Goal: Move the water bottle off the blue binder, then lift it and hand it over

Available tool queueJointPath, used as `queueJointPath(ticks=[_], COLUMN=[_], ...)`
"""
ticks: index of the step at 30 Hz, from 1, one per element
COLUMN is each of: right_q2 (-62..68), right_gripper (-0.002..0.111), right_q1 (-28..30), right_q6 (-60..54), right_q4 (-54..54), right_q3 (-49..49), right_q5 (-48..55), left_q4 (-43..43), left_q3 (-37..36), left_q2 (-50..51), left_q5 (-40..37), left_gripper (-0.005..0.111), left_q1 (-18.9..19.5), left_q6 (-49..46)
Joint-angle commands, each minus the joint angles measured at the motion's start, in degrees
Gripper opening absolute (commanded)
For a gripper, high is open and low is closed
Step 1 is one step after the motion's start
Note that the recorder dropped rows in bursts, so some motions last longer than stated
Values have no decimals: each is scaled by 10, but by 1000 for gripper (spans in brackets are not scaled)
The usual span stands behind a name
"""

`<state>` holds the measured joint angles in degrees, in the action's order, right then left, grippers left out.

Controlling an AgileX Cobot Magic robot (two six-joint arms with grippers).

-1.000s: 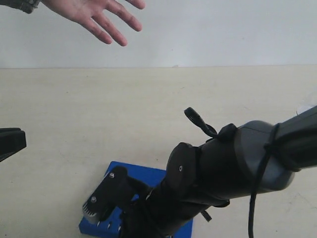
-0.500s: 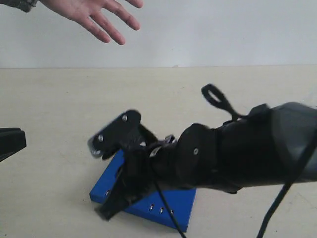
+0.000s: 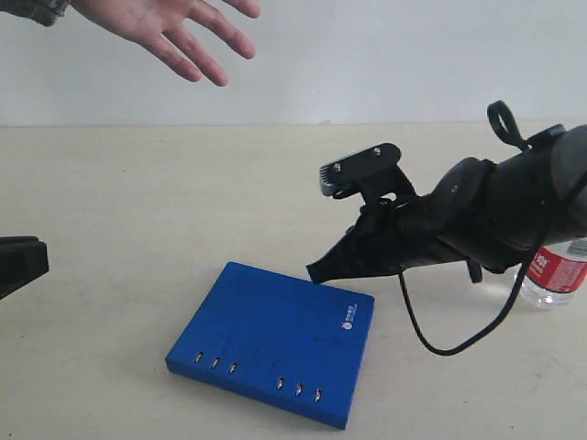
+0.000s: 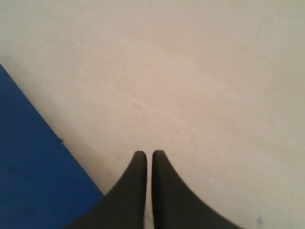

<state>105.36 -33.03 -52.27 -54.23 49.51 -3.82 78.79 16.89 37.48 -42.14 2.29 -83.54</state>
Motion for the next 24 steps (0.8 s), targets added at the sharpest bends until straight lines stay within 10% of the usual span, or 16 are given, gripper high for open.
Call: queueJointPath(ticks=[1, 24], right_q2=[33, 34], right_gripper=[0, 0], right_q1=[33, 32], right_q6=[-43, -168], right_q4=[3, 6], right_q3=[-2, -2], right_q5=[73, 456], left_q4=[-2, 98], left_q3=[-1, -12], left_q2=[4, 292], left_q5=[-1, 98], left_gripper=[4, 4], left_q1=[-2, -24], left_q6=[19, -3])
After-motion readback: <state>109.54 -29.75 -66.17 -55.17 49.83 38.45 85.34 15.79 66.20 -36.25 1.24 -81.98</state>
